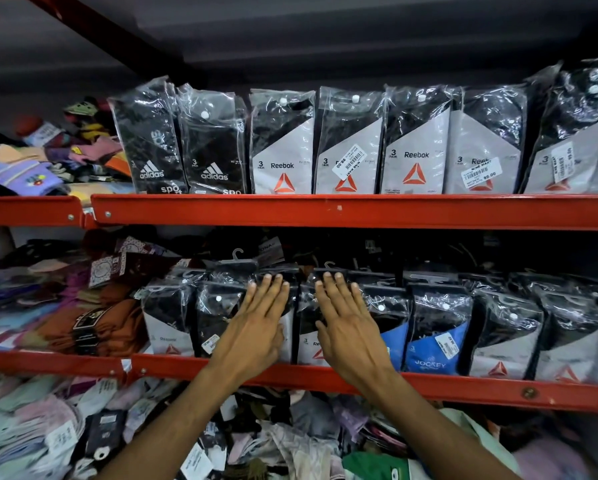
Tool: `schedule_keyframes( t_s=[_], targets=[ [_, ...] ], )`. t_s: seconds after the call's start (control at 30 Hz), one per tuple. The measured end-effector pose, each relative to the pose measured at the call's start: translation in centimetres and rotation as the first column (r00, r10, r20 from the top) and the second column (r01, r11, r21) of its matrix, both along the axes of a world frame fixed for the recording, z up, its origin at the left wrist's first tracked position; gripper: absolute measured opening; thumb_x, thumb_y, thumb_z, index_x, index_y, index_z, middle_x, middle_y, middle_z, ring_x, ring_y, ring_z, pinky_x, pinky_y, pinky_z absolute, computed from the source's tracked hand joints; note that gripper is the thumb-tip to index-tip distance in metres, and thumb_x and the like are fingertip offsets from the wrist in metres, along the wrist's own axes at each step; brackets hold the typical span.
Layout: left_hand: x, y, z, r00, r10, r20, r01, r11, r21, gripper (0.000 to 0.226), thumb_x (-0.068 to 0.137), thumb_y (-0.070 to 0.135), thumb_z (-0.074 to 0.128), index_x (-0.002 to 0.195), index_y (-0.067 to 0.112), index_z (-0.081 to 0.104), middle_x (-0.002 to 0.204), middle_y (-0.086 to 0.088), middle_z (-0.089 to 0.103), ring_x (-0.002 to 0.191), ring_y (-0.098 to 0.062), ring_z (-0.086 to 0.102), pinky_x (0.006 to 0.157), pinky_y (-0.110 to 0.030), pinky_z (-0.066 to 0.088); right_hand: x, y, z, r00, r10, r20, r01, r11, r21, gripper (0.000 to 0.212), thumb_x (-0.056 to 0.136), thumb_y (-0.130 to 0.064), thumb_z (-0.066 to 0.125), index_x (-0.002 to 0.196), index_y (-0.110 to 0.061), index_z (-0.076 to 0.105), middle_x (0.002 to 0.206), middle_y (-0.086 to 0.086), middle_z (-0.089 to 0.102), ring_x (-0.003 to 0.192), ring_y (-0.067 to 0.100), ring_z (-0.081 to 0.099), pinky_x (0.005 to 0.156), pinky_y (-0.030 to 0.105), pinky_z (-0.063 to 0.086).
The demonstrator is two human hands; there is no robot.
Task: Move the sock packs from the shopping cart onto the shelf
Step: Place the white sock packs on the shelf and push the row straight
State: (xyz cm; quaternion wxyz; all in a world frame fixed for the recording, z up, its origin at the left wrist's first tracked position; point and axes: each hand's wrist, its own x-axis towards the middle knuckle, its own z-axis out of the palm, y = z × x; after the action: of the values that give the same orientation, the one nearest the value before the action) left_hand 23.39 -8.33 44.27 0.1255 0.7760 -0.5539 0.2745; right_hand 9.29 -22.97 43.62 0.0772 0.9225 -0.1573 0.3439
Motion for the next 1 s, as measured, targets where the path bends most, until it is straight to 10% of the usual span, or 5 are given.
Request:
schedule_keyframes(
  t_s=[1.0],
  targets=[
    [-6.8, -6.3, -0.8, 0.995, 0.049, 0.083, -0.054, 0.996, 0.066, 0.072, 0.1, 0.047, 0.029, 0.157, 0.009, 0.006, 0.166, -0.013, 0.005, 0.153, -0.032, -0.001, 0.119, -0.047, -0.002, -9.4, -9.1, -1.6, 0.985, -0.152, 0.084, 0.143, 0.984, 0.103, 0.075, 0.1, -0.048, 0.031, 0.158, -0.007, 0.009, 0.168, 0.01, 0.004, 0.155, 0.021, -0.007, 0.125, 0.039, 0.0]
  ],
)
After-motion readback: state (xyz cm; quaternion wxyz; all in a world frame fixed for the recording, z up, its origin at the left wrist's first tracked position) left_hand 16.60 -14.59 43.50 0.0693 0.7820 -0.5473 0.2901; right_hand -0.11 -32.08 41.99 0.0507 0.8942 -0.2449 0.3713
